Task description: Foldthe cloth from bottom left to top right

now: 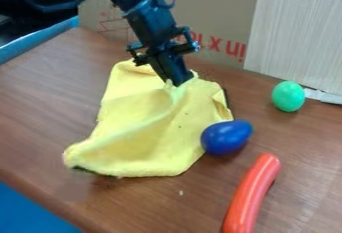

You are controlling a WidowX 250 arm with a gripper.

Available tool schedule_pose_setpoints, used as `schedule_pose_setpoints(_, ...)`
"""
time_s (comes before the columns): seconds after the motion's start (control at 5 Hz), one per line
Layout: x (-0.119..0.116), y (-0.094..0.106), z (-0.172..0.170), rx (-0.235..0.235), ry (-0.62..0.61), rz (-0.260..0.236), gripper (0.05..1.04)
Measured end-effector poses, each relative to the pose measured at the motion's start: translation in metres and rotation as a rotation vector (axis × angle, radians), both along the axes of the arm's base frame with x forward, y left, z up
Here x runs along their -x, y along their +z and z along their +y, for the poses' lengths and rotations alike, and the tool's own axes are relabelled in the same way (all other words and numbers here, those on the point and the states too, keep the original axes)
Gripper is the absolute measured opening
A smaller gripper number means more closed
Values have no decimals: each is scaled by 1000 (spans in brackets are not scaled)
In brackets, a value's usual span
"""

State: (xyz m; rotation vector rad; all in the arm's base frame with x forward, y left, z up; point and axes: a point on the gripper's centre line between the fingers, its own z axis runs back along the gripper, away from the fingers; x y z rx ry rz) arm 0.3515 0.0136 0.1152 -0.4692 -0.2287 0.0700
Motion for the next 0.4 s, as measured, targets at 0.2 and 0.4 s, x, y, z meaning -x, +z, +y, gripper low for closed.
schedule_pose_setpoints(0.2, -9, -4, -8, 9, 7, -3, 54)
schedule_pose_setpoints(0.4, -13, -10, -13, 18, 15, 0, 54)
